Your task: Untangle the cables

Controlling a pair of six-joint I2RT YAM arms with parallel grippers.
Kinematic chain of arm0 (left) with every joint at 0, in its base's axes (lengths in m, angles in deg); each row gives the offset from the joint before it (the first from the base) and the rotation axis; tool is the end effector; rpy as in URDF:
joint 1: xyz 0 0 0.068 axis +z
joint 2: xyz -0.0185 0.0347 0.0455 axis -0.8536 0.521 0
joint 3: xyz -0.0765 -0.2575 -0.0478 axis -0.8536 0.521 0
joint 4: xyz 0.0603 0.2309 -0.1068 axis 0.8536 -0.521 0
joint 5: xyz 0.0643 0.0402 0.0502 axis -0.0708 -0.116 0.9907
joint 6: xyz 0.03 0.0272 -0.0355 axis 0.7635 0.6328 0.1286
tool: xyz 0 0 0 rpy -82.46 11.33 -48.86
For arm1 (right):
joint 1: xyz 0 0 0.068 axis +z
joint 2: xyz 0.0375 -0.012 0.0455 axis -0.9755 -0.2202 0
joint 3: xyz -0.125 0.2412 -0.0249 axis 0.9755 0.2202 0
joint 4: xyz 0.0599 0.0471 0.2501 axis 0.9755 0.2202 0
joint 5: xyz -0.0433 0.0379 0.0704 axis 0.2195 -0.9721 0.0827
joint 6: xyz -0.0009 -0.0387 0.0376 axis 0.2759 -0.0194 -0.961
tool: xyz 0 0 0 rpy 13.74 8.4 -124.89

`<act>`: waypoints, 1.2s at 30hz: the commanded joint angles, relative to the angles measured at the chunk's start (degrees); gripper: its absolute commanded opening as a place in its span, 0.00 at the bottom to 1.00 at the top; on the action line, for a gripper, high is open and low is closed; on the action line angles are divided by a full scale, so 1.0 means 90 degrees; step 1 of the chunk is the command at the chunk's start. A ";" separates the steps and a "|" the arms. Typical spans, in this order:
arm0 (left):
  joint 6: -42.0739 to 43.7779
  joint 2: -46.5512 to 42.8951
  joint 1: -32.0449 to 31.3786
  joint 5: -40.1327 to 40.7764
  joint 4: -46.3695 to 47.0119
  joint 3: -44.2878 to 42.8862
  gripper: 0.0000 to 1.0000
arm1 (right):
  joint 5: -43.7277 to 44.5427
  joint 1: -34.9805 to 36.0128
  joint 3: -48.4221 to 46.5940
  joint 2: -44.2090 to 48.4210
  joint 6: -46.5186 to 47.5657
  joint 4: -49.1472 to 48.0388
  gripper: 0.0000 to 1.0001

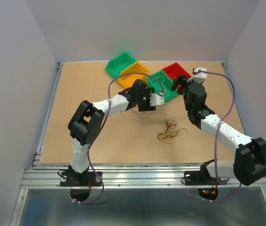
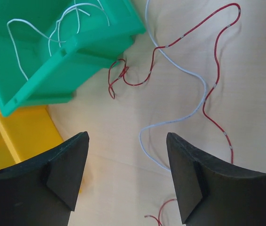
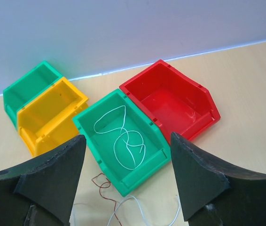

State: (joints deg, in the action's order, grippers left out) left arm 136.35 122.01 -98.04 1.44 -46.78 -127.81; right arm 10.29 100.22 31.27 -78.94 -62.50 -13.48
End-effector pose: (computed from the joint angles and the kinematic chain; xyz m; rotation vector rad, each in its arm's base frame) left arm 0.3374 -0.2913 0.2168 1.6756 1.3063 -0.1624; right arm 0.2797 0.1017 0.3073 0.2108 1.5898 0.1307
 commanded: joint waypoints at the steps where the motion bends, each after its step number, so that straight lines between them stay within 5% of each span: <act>1: 0.0600 0.0269 -0.0022 -0.0211 -0.0480 -0.0480 0.77 | -0.0057 0.0039 0.0108 0.0222 0.0123 -0.0333 0.77; 8: 0.0425 0.0405 -0.0032 -0.0075 -0.0041 -0.0323 0.78 | -0.0164 0.0039 0.0157 0.0241 0.0074 -0.0421 0.77; 16: 0.0239 0.0484 -0.0188 -0.0339 -0.0011 -0.0187 0.39 | -0.0184 0.0029 0.0215 0.0309 -0.0004 -0.0470 0.77; 20: 0.0112 0.0378 -0.0256 -0.0280 -0.0011 -0.0080 0.00 | -0.0242 0.0039 0.0274 0.0358 -0.0024 -0.0489 0.77; 36: -0.1069 -0.2503 -0.0276 -0.0573 -0.0851 0.0595 0.00 | -0.2341 0.0039 0.0186 0.1022 0.0747 0.0477 0.76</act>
State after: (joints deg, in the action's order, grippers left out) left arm 130.65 101.99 -100.40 -2.71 -51.67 -121.64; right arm -4.81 100.22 32.41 -73.87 -59.06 -11.49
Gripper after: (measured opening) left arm 0.017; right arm 0.765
